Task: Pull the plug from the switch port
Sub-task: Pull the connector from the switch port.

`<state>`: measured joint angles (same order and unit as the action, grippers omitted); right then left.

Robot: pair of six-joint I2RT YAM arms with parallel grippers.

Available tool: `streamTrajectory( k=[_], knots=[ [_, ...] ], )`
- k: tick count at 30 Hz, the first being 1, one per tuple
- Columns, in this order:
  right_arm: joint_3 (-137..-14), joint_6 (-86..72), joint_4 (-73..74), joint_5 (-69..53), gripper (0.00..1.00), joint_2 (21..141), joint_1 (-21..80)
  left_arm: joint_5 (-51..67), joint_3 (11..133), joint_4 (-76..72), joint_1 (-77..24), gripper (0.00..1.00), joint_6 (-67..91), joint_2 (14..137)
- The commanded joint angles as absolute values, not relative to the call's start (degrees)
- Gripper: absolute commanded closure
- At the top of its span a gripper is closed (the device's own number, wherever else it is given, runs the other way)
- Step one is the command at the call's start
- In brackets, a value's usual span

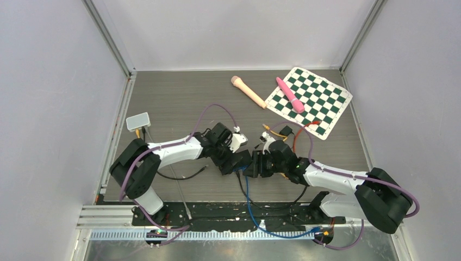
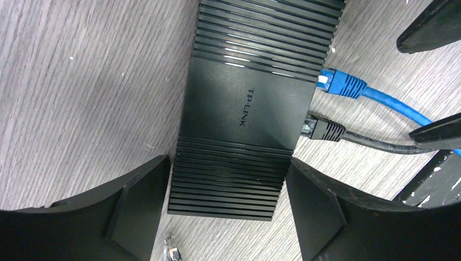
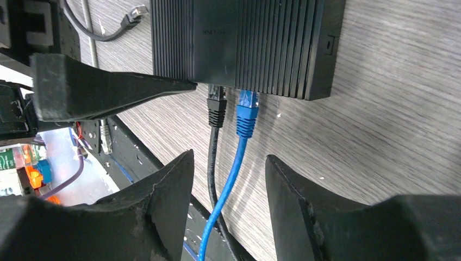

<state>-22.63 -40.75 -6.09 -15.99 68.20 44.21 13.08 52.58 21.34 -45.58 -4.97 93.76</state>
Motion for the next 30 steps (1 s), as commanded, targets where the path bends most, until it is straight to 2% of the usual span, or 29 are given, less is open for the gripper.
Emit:
streamTrajectory(
  k=[1,3,7,9,15,30],
  knots=[
    [-22.56,-41.25,-9.47,-15.82,0.43,69.24,44.58,13.89,54.9,22.62,-45.88,0.27,-5.35,95.18],
    [-22.44,-41.49,-10.08,-15.71,0.43,69.63,44.56,14.03,54.61,22.32,-45.88,0.32,-5.28,95.06],
    [-22.24,-42.48,-11.68,-15.29,0.45,71.03,44.56,14.36,54.3,22.43,-45.9,0.32,-4.86,94.85],
    [-21.62,-43.67,-13.32,-14.7,0.46,71.52,44.54,14.5,54.09,22.52,-45.95,0.26,-4.66,94.61],
    [-21.06,-44.95,-15.5,-13.78,0.46,72.12,44.55,15.43,54.21,23.03,-45.97,0.21,-4.68,94.41],
    [-21.78,-45.41,-16.54,-13.63,0.46,74.51,44.56,15.38,56.02,24.52,-46.03,0.2,-4.57,97.1]
  ],
)
